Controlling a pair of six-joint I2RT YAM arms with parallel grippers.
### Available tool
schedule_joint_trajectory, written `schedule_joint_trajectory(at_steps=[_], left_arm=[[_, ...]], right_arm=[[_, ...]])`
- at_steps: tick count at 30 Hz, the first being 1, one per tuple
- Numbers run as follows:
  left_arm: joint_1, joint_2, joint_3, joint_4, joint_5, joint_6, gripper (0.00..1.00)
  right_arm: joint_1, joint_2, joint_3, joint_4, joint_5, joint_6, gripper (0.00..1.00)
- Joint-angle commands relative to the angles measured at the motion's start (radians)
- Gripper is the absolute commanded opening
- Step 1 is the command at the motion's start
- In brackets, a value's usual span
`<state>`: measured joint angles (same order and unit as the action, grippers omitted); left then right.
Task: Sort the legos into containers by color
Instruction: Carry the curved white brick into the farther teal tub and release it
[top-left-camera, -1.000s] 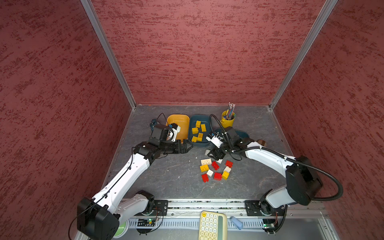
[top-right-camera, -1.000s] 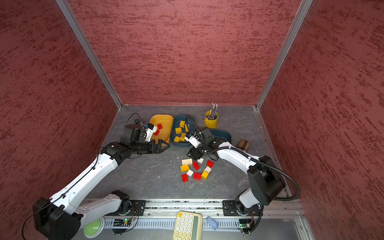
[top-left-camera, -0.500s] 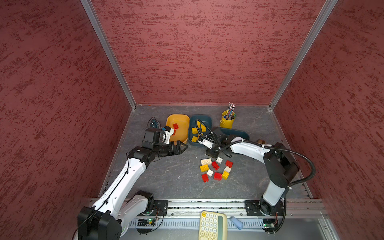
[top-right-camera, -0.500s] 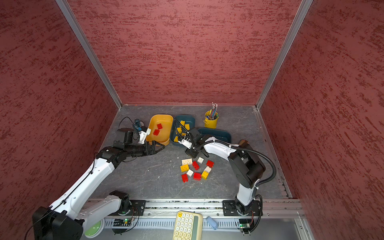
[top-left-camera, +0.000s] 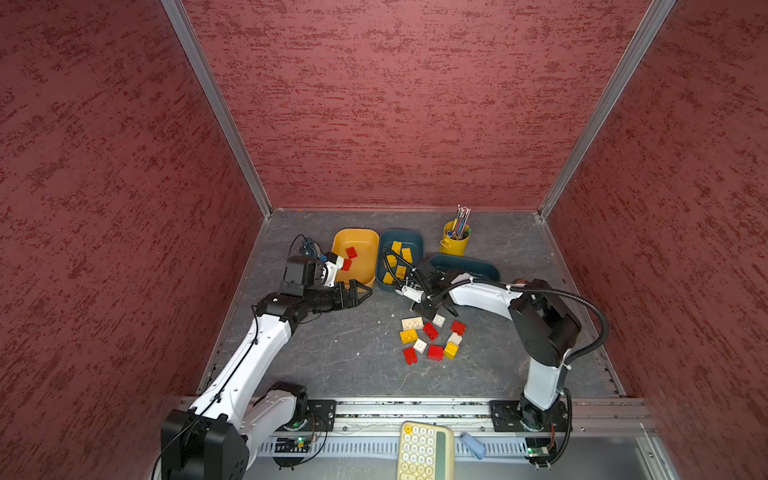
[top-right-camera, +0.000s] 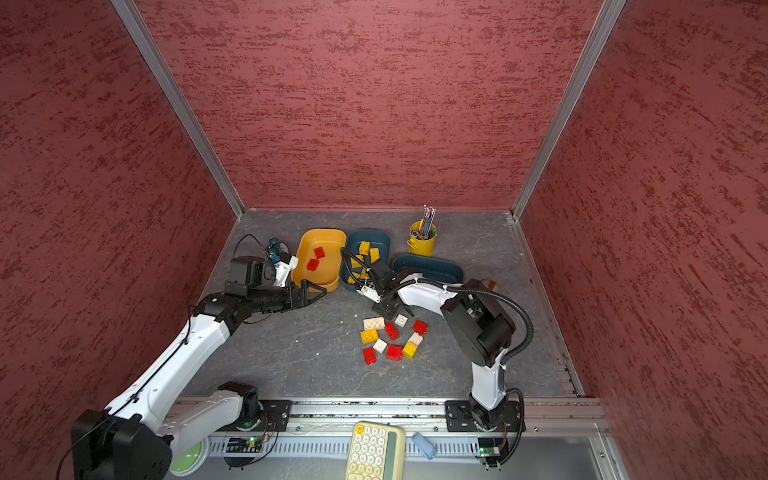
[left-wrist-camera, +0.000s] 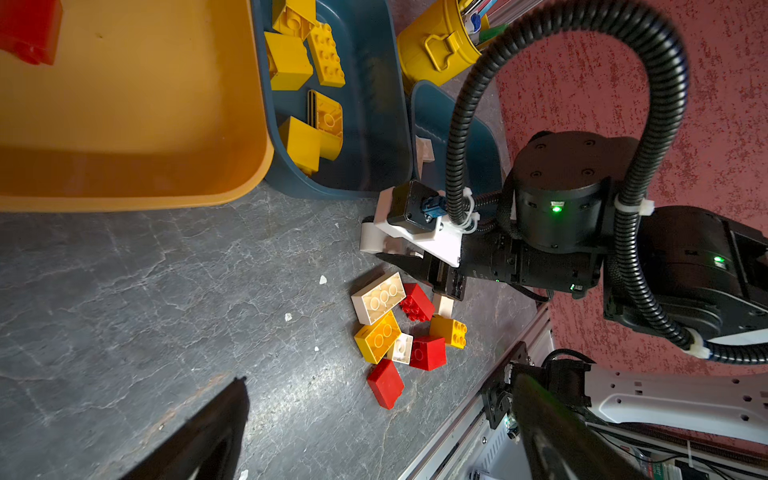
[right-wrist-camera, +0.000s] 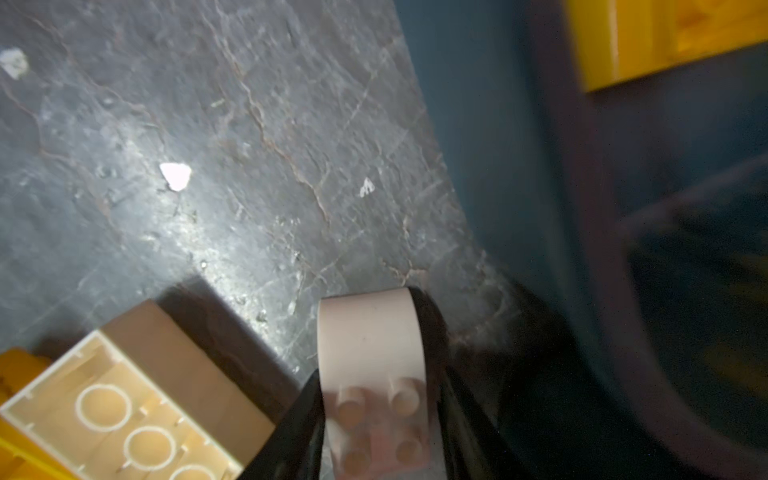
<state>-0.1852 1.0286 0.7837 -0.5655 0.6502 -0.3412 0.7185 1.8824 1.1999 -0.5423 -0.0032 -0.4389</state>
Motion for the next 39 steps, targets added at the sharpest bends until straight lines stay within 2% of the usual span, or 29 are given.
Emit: schedule_joint_trajectory(at_steps=[1, 9, 18, 25, 31, 39], left_arm=[[0.007, 0.004, -0.013, 0.021, 0.016, 0.024, 0.99], [0.009, 0.007, -0.012, 0.026, 0.02, 0.024, 0.99], [0.008, 0.01, -0.011, 0.082, 0.077, -0.029, 0.99], [0.005, 0.032, -0.006, 0.157, 0.129, -0.077, 0.99], [-0.004, 0.066, 0.006, 0.173, 0.13, -0.081, 0.99], [-0.008, 0.076, 0.012, 0.173, 0.124, -0.079, 0.99]], right_arm=[[0.007, 0.014, 0.032, -0.025, 0.022, -0.026, 0.43], [0.009, 0.005, 0.023, -0.032, -0.047, -0.005, 0.26], [-0.014, -0.209, 0.002, -0.04, -0.195, 0.047, 0.25], [-0.167, -0.312, 0.036, -0.092, -0.158, 0.016, 0.25], [-0.304, -0.228, 0.087, -0.13, -0.074, -0.068, 0.25], [-0.36, -0.091, 0.141, -0.163, -0.13, -0.178, 0.29]])
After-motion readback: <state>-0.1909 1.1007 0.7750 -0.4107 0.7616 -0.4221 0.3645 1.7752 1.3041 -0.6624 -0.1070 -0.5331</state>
